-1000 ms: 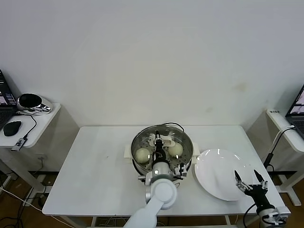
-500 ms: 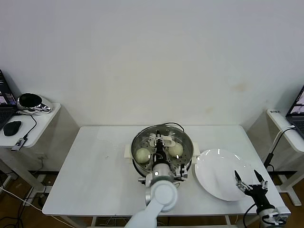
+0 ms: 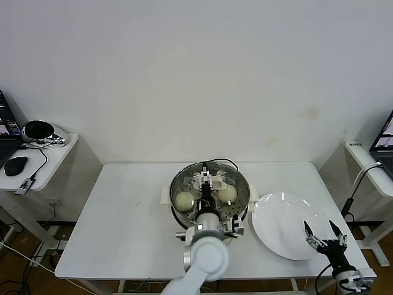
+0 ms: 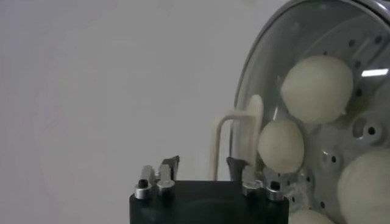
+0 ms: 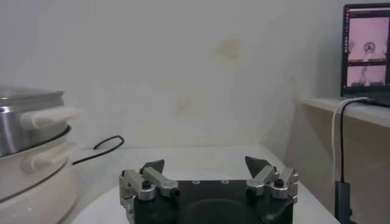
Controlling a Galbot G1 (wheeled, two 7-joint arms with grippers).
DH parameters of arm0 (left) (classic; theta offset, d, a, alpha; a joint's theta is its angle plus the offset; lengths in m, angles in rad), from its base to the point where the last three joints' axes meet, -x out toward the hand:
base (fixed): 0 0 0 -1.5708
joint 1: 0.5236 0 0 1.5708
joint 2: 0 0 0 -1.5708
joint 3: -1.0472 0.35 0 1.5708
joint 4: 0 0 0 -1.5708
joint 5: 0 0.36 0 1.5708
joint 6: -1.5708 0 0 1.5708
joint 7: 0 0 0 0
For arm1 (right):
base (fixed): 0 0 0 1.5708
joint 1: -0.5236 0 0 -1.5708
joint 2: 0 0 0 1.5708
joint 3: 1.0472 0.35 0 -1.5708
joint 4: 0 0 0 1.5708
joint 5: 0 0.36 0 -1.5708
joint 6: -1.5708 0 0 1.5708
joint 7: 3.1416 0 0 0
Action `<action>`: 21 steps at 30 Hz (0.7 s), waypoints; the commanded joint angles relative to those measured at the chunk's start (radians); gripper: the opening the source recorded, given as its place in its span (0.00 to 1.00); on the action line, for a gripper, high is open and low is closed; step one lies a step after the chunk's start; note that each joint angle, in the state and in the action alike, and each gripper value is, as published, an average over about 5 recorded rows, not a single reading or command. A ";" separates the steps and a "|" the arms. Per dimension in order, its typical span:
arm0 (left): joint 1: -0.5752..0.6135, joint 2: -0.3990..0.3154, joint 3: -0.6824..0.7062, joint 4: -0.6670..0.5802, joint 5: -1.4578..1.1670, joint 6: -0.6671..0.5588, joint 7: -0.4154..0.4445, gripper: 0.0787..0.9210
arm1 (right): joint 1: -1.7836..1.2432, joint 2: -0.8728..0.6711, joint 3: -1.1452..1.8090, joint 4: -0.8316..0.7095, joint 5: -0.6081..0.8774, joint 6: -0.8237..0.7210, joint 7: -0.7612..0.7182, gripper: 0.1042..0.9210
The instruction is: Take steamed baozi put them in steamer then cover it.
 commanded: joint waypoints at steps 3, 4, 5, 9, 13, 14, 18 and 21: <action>0.042 0.023 0.010 -0.110 0.004 0.041 0.039 0.87 | 0.000 0.003 -0.002 0.002 -0.002 -0.004 0.000 0.88; 0.050 0.027 0.010 -0.124 0.002 0.041 0.043 0.88 | -0.002 0.004 -0.003 0.003 -0.002 -0.007 0.002 0.88; 0.059 0.033 0.008 -0.139 -0.004 0.040 0.047 0.88 | -0.004 0.005 -0.005 0.005 -0.003 -0.010 0.004 0.88; 0.122 0.063 -0.021 -0.214 -0.079 0.008 0.027 0.88 | -0.023 0.006 -0.015 0.021 -0.005 -0.042 0.017 0.88; 0.194 0.105 -0.096 -0.338 -0.238 -0.065 -0.018 0.88 | -0.043 0.006 -0.037 0.045 -0.003 -0.075 0.039 0.88; 0.210 0.115 -0.120 -0.377 -0.277 -0.081 -0.016 0.88 | -0.046 0.007 -0.041 0.051 -0.004 -0.079 0.043 0.88; 0.280 0.169 -0.239 -0.529 -0.489 -0.138 -0.052 0.88 | -0.058 0.016 -0.055 0.075 -0.007 -0.077 0.049 0.88; 0.359 0.246 -0.332 -0.619 -0.706 -0.199 -0.182 0.88 | -0.085 0.023 -0.078 0.116 -0.009 -0.075 0.061 0.88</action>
